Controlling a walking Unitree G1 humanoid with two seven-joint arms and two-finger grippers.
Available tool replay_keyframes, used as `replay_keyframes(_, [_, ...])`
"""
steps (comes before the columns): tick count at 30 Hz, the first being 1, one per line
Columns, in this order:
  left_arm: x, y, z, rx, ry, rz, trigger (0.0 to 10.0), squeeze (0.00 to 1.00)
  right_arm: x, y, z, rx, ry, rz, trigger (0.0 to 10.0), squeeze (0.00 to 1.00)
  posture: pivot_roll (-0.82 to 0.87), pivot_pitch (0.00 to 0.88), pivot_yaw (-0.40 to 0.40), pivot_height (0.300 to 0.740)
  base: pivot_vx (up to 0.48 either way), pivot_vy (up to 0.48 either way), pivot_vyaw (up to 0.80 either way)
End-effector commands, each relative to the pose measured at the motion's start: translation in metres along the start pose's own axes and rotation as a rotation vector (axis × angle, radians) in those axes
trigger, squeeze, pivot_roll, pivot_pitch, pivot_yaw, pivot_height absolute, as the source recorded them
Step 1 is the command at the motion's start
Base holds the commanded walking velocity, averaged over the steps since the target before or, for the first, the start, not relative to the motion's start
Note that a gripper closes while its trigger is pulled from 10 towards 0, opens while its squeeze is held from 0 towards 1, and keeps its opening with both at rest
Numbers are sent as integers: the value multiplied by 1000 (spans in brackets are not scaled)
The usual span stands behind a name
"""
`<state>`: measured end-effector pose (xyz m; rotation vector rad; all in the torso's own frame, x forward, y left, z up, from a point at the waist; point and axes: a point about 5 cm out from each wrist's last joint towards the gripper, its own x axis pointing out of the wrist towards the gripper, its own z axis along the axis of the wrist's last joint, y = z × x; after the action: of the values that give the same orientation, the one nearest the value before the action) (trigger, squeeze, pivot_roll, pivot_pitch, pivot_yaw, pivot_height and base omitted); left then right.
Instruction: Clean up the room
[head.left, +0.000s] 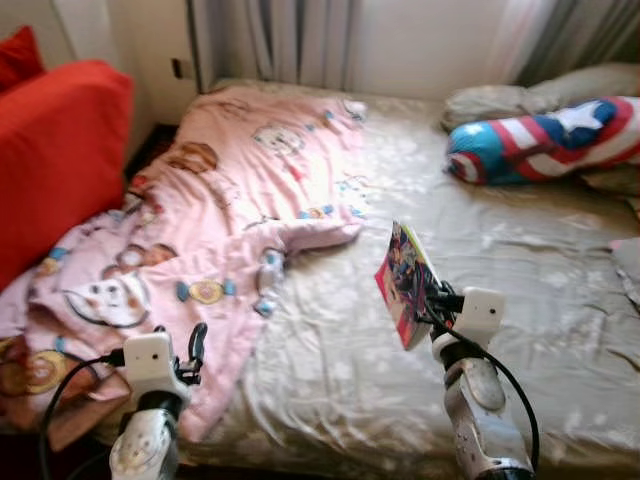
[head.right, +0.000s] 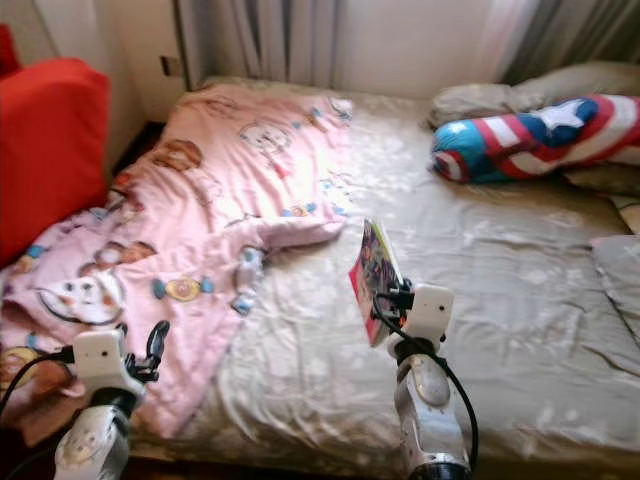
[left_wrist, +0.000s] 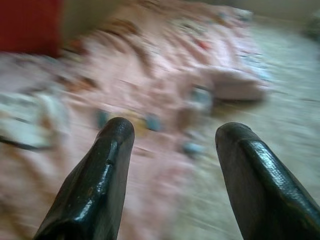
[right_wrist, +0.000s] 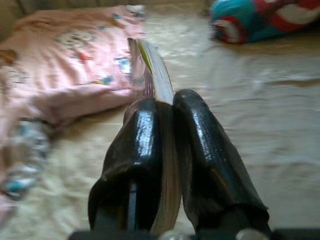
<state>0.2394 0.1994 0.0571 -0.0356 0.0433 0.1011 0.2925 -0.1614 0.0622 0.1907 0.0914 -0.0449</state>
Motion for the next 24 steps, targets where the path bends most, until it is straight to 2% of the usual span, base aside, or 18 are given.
replay_keyframes(1, [-2,7,1,22,-2,16,10000,0,3,3,12,7,-64,5,10000,0,111,106,-104,727,0,-307,0])
replay_keyframes(24, [-2,8,2,24,-4,12,10000,0,5,2,11,7,-60,0,10000,0,112,98,-99,727,0,-306,0])
